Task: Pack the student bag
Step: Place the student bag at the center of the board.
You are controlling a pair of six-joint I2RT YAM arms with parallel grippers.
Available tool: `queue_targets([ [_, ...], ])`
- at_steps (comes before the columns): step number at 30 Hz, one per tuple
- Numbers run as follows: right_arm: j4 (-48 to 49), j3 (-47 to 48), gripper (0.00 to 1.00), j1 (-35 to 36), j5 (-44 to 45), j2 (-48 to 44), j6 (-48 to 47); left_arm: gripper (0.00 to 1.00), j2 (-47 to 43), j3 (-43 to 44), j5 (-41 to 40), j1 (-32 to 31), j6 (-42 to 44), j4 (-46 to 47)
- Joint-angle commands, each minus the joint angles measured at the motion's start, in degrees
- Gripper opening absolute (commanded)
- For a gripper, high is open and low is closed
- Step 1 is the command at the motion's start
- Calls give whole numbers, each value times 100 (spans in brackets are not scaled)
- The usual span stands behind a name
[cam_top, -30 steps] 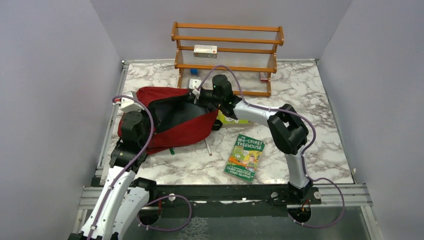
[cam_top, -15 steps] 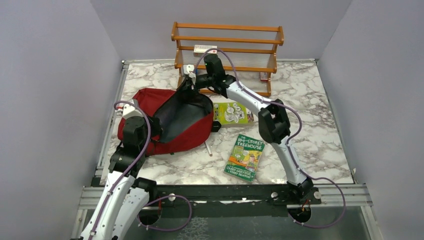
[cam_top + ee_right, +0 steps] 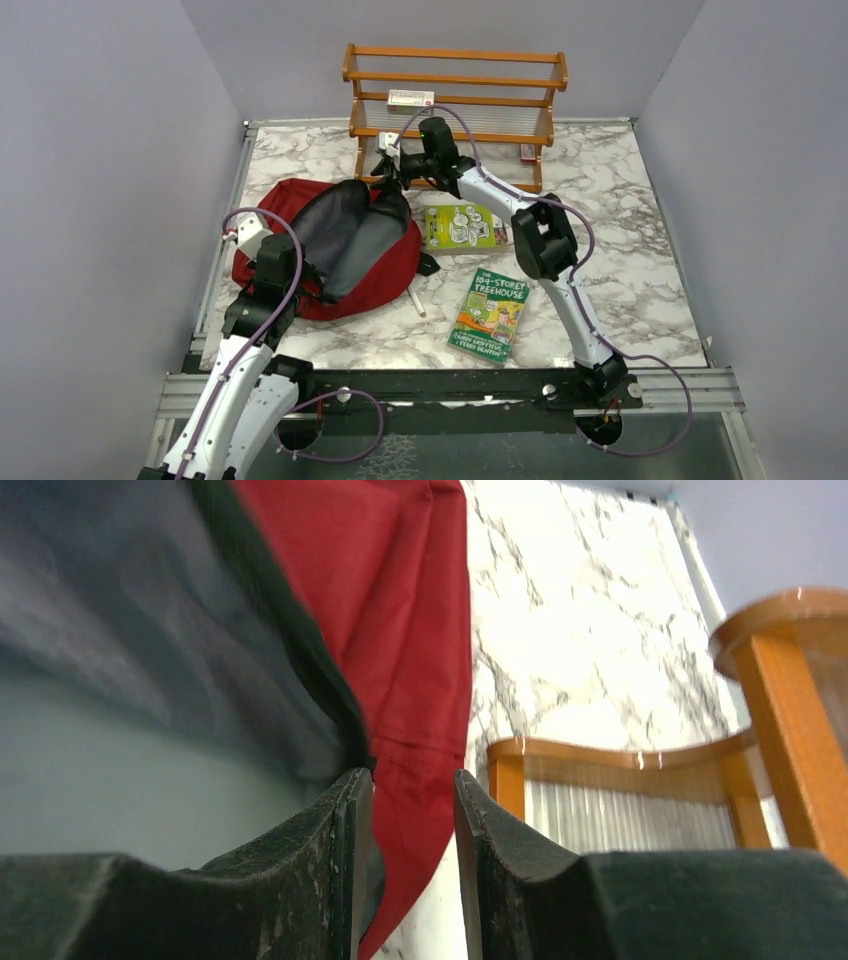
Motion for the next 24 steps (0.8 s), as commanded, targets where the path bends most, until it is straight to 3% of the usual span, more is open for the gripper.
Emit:
queue_targets([
  [1, 637, -288, 40, -20, 548, -9, 288, 0, 81, -69, -782, 16, -264, -152],
  [8, 1261, -396, 42, -20, 918, 120, 975, 13, 265, -277, -1073, 22, -831, -152],
  [14, 2377, -1358, 43, -21, 1831, -479, 1575, 47, 215, -209, -1674, 33, -1303, -502],
  [18, 2649, -2077, 43, -22, 2355, -1154, 2151, 65, 166, 12, -1913, 33, -1328, -707],
  [24, 2806, -3184, 43, -19, 2886, -2257, 3495, 70, 212, 556, -2320, 33, -797, -660],
])
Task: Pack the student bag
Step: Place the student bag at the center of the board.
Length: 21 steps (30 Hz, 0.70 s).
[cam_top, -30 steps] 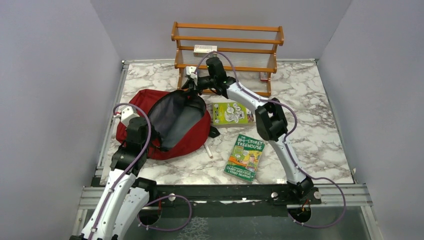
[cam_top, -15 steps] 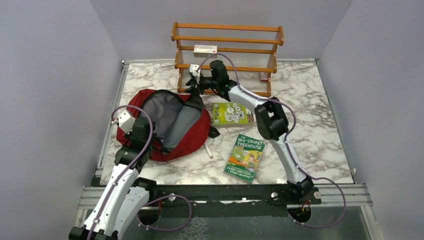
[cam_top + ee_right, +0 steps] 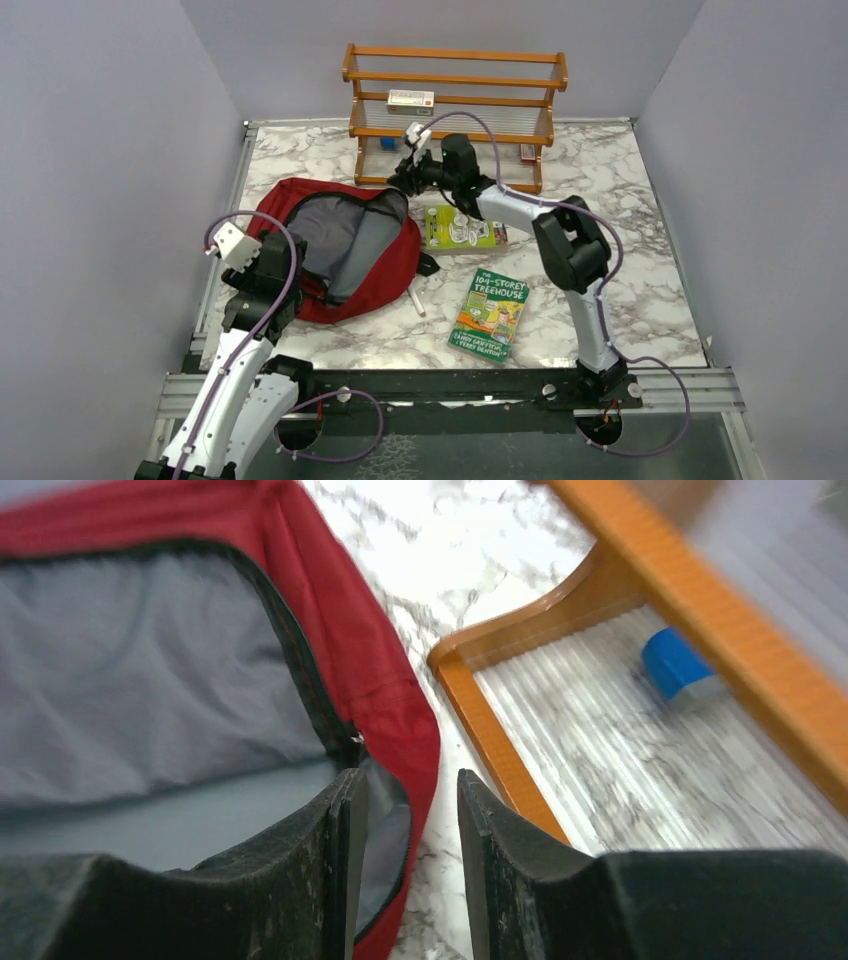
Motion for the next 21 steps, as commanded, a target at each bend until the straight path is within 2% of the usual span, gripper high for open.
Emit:
queue_targets([
  [1, 523, -578, 43, 2, 775, -1154, 1441, 71, 22, 633, -610, 29, 570, 115],
  [3, 47, -692, 43, 6, 1013, -1430, 1899, 71, 124, 774, -527, 29, 1164, 468],
  [7, -1239, -519, 48, 5, 978, -1692, 2536, 69, 376, 758, 587, 25, 2733, 1637],
  [10, -2006, -323, 49, 30, 743, -1743, 2850, 68, 647, 734, 1389, 29, 3140, 2125],
  [15, -2202, -637, 48, 353, 621, -1999, 3168, 68, 1300, 762, 2673, 29, 3471, 2500],
  [21, -2013, -1234, 48, 700, 495, -2104, 3409, 73, 2362, 1157, 3332, 29, 4010, 2353],
])
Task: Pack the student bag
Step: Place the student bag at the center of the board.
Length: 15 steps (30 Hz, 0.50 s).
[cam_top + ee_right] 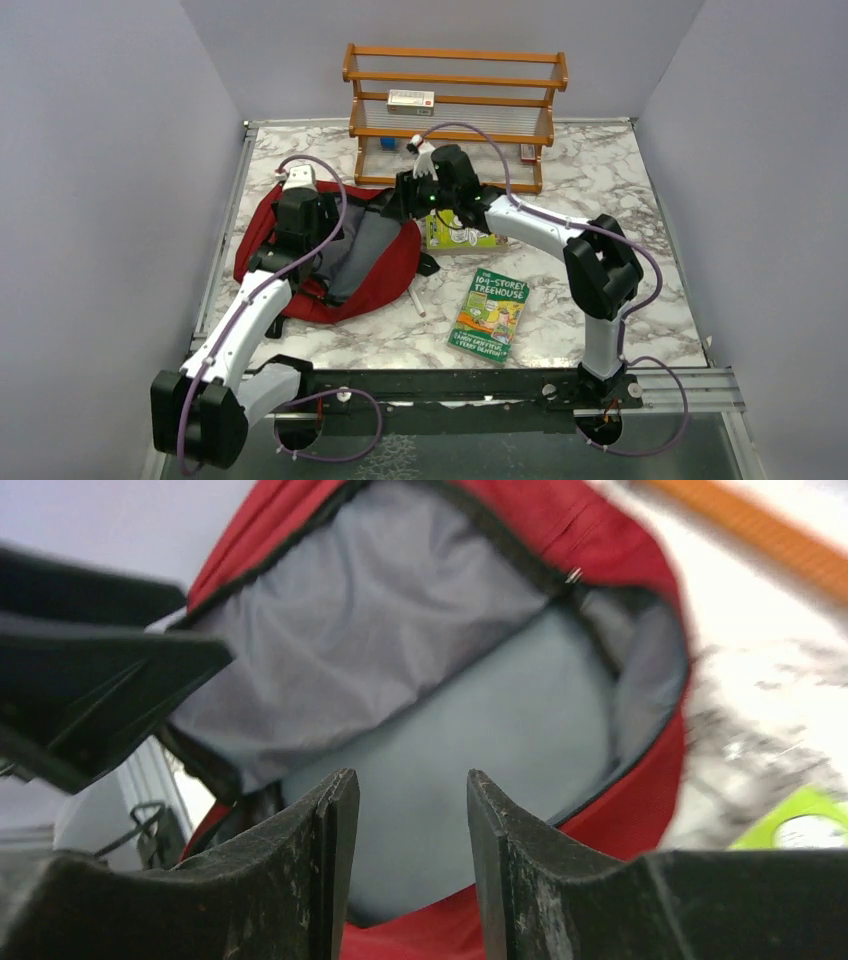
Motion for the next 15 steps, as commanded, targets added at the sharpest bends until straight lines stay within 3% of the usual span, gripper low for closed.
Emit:
queue_targets([
  [1, -37, -408, 48, 218, -253, -236, 353, 73, 681, 456, 951, 21, 712, 80],
  [12, 206, -1476, 48, 229, 123, -27, 508, 87, 1871, 871, 1620, -6, 1602, -318],
  [15, 342, -1644, 47, 224, 37, 30, 600, 90, 2104, 916, 1426, -162, 1713, -331],
])
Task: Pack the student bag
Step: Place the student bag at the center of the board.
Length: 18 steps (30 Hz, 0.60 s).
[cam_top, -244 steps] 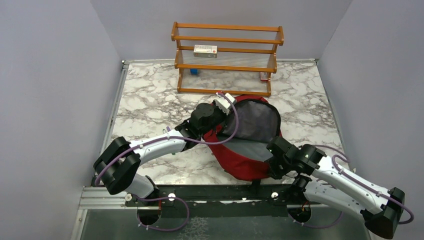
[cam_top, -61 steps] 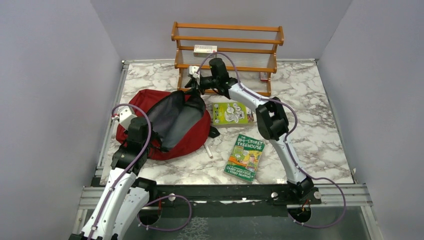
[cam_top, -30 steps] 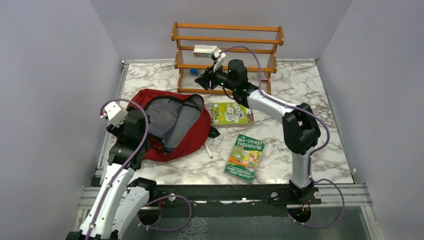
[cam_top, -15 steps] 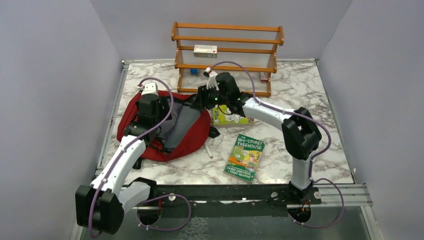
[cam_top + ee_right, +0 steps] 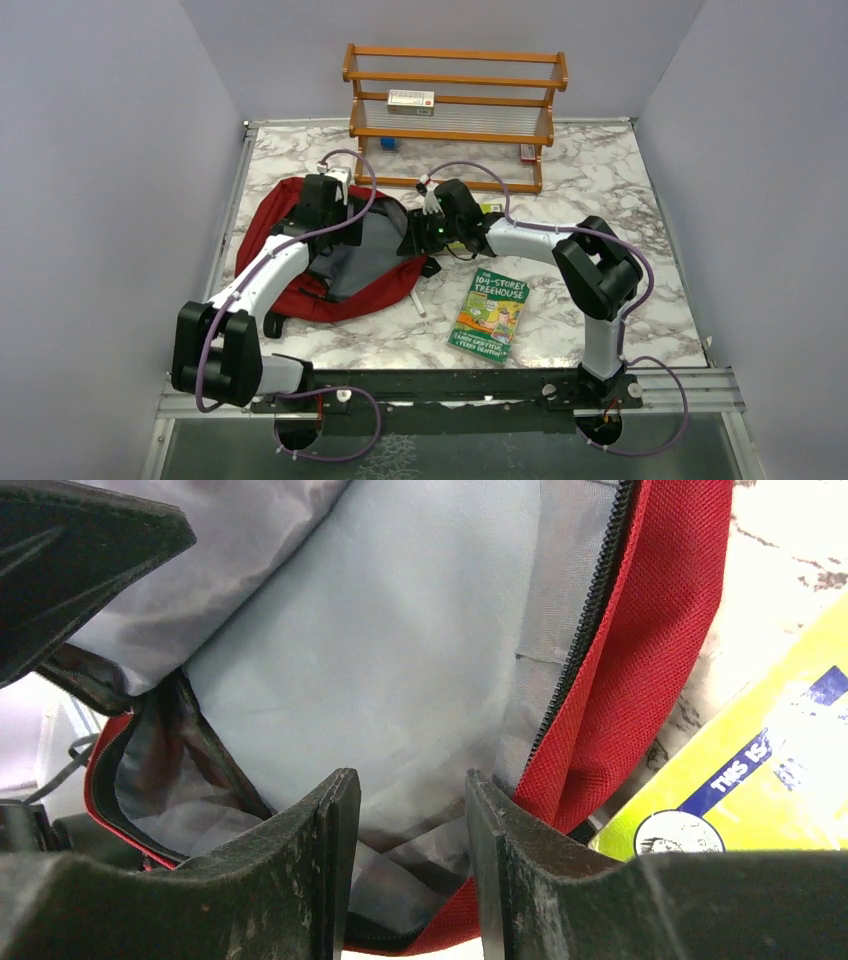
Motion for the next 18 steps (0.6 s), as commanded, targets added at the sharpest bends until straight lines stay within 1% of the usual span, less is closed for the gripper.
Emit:
queue_targets([
  [1, 295, -236, 48, 6, 24, 74, 190, 90, 309, 244, -72, -288, 520, -173],
  [8, 337, -385, 48, 6, 44, 97, 168, 92, 928, 400, -1672, -1137, 1024, -458],
  [13, 328, -434, 48, 6, 64, 89, 155, 91, 1237, 402, -2133, -1409, 1077, -577],
  [18, 346, -494, 48, 6, 66, 64, 158, 89, 1414, 332, -2640, -1425, 966, -656],
])
